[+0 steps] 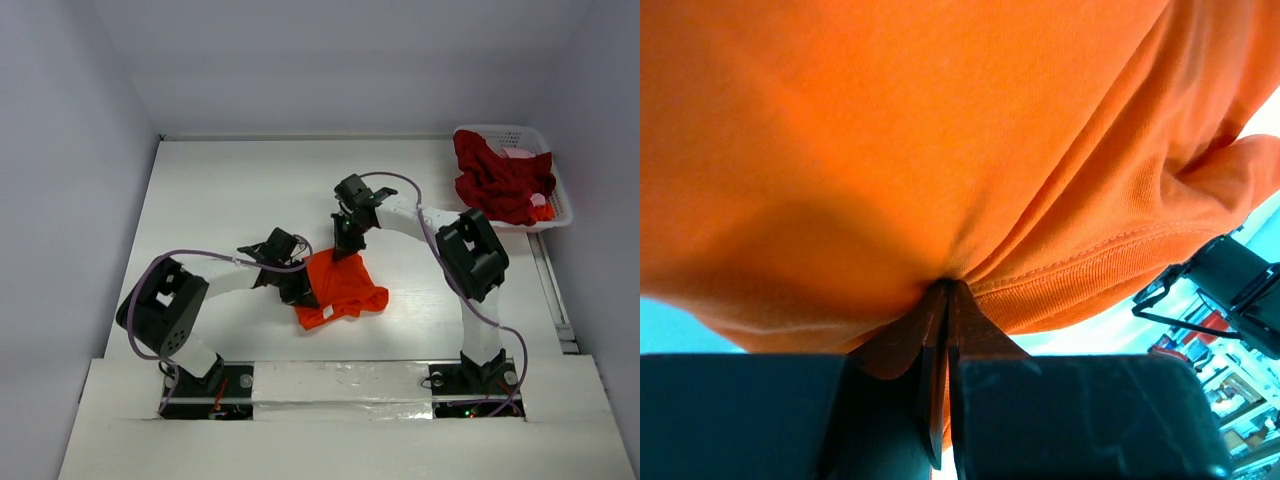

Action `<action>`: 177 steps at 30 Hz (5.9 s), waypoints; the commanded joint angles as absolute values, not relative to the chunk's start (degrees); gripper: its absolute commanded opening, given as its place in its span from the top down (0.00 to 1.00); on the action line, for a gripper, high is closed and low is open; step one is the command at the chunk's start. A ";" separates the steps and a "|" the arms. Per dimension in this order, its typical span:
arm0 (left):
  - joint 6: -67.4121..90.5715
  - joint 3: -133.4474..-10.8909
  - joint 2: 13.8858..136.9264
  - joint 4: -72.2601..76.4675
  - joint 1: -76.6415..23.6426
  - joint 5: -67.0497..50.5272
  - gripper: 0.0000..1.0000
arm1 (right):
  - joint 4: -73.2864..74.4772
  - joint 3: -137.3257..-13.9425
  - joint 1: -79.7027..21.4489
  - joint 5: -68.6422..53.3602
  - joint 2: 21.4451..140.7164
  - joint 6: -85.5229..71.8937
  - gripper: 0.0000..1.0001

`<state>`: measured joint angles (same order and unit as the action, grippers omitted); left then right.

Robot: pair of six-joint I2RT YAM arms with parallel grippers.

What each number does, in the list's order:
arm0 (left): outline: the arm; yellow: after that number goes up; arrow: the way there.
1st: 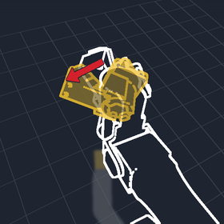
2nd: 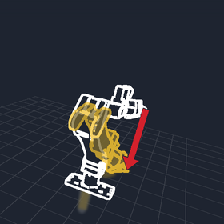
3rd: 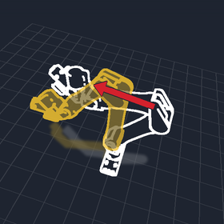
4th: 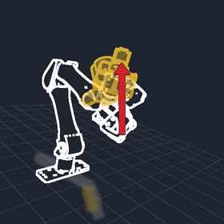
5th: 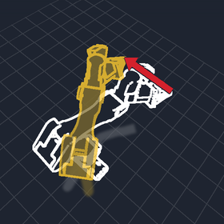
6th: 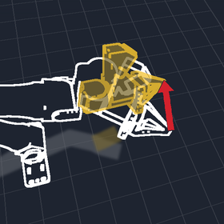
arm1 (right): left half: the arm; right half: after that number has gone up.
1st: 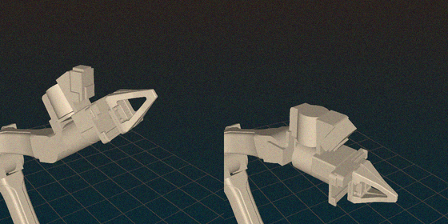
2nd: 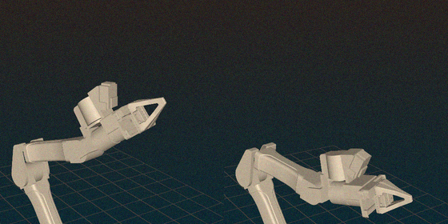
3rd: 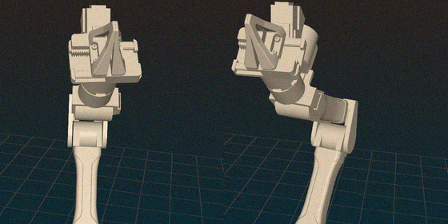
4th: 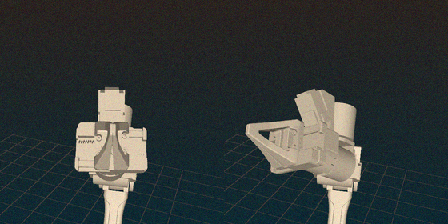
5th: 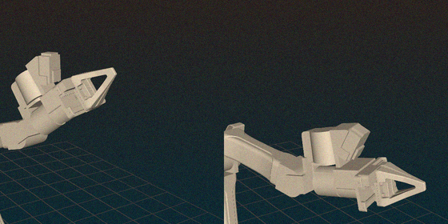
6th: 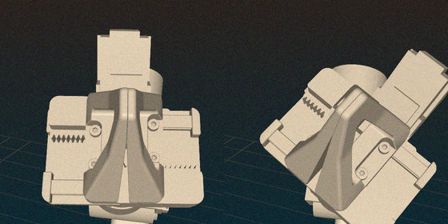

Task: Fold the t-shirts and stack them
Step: Smooth out wrinkles on the folded tshirt

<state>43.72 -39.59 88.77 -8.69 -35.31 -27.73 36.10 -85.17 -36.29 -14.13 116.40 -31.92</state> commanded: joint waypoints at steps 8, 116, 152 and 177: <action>41.57 -34.89 85.96 -18.81 -36.39 -24.52 1.00 | 33.58 -89.03 -31.64 -9.67 118.65 -29.62 1.00; 25.84 -82.01 122.52 -25.22 -33.05 -21.27 1.00 | 27.16 -57.75 -45.18 -14.50 104.59 -32.95 1.00; 28.48 -55.20 106.61 -19.78 -29.62 -20.39 1.00 | 33.21 -65.21 -30.77 -8.79 107.57 -36.13 1.00; 36.56 -48.95 98.79 -17.75 -39.81 -23.38 1.00 | 43.94 -98.43 -26.89 -12.74 124.53 -28.22 1.00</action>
<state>36.58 -50.13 97.60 -8.38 -37.34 -25.19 44.53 -94.96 -27.44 -14.57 123.20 -30.76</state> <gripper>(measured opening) 0.003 0.009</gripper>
